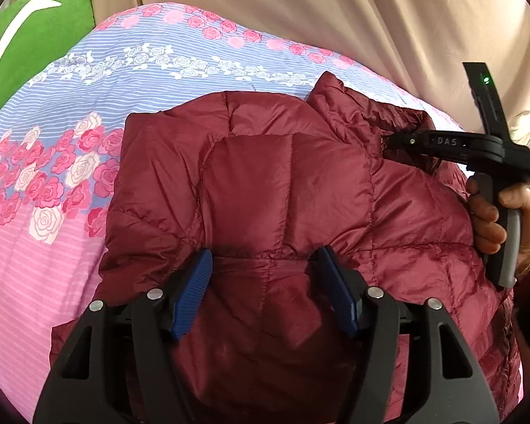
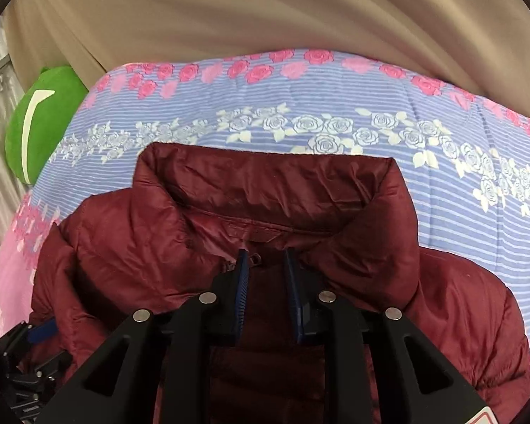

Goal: Fold large clothes

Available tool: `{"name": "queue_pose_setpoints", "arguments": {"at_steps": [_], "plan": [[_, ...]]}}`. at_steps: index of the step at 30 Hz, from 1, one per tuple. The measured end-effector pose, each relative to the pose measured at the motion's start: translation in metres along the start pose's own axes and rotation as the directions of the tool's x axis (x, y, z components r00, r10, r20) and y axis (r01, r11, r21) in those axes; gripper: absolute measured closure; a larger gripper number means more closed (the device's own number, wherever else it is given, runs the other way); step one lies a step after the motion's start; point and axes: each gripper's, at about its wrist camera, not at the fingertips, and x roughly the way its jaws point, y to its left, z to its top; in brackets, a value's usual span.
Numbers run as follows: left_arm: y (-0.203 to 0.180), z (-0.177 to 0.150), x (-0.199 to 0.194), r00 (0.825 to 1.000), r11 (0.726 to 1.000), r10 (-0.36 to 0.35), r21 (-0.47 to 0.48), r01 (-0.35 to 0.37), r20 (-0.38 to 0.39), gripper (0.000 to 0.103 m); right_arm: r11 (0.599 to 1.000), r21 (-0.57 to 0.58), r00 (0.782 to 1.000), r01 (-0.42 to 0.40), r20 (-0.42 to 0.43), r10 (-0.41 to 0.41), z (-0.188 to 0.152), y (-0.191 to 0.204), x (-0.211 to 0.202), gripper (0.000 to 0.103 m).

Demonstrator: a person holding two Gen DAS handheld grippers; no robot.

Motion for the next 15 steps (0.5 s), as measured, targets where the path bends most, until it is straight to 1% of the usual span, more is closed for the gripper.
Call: {"name": "queue_pose_setpoints", "arguments": {"at_steps": [2,4,6,7,8,9,10,11,12,13,14,15], "plan": [[0.0,0.0,0.0,1.0,1.0,-0.003,0.004,0.003,0.0,0.04,1.0,-0.018,1.0,-0.005,-0.011,0.005,-0.001,0.001,0.005,0.07],[-0.001,0.0,0.0,1.0,1.0,-0.002,0.004,0.002,0.001,0.04,0.998,-0.064,1.0,0.001,-0.013,-0.002,-0.002,0.01,0.008,0.063],[0.0,0.002,-0.004,1.0,1.0,0.005,0.001,-0.005,0.004,0.04,0.993,-0.111,0.999,0.03,-0.012,-0.031,-0.003,0.018,0.013,0.062],[0.0,0.009,-0.007,1.0,1.0,-0.003,-0.004,0.003,-0.006,0.04,0.991,-0.128,0.999,0.04,-0.013,-0.042,-0.003,0.021,0.014,0.061],[0.0,0.017,-0.011,0.999,0.999,-0.03,-0.011,0.03,-0.01,0.04,0.989,-0.14,0.999,0.043,-0.015,-0.046,-0.003,0.023,0.016,0.064],[-0.002,0.032,-0.018,0.997,0.997,-0.078,-0.019,0.078,-0.002,0.04,0.988,-0.15,0.999,0.047,-0.016,-0.05,-0.003,0.023,0.018,0.065],[-0.006,0.05,-0.024,0.994,0.994,-0.109,-0.019,0.11,0.018,0.04,0.987,-0.154,0.999,0.044,-0.013,-0.046,-0.003,0.023,0.017,0.067],[-0.009,0.061,-0.027,0.993,0.993,-0.117,-0.011,0.118,0.028,0.04,0.987,-0.157,0.999,0.035,-0.008,-0.037,-0.004,0.022,0.016,0.069],[-0.019,0.084,-0.026,0.991,0.992,-0.13,0.009,0.13,0.027,0.04,0.987,-0.16,1.0,0.028,-0.006,-0.029,-0.004,0.022,0.016,0.069],[-0.022,0.096,-0.021,0.991,0.991,-0.135,0.018,0.135,0.023,0.04,0.986,-0.166,1.0,0.022,-0.004,-0.023,-0.005,0.022,0.015,0.07],[-0.026,0.108,-0.012,0.992,0.992,-0.129,0.018,0.129,0.016,0.04,0.985,-0.174,1.0,0.015,0.001,-0.015,-0.005,0.022,0.013,0.071],[-0.03,0.124,0.009,0.993,0.993,-0.116,0.008,0.116,-0.014,0.04,0.983,-0.186,1.0,0.004,0.006,-0.003,-0.007,0.023,0.011,0.071]]}}
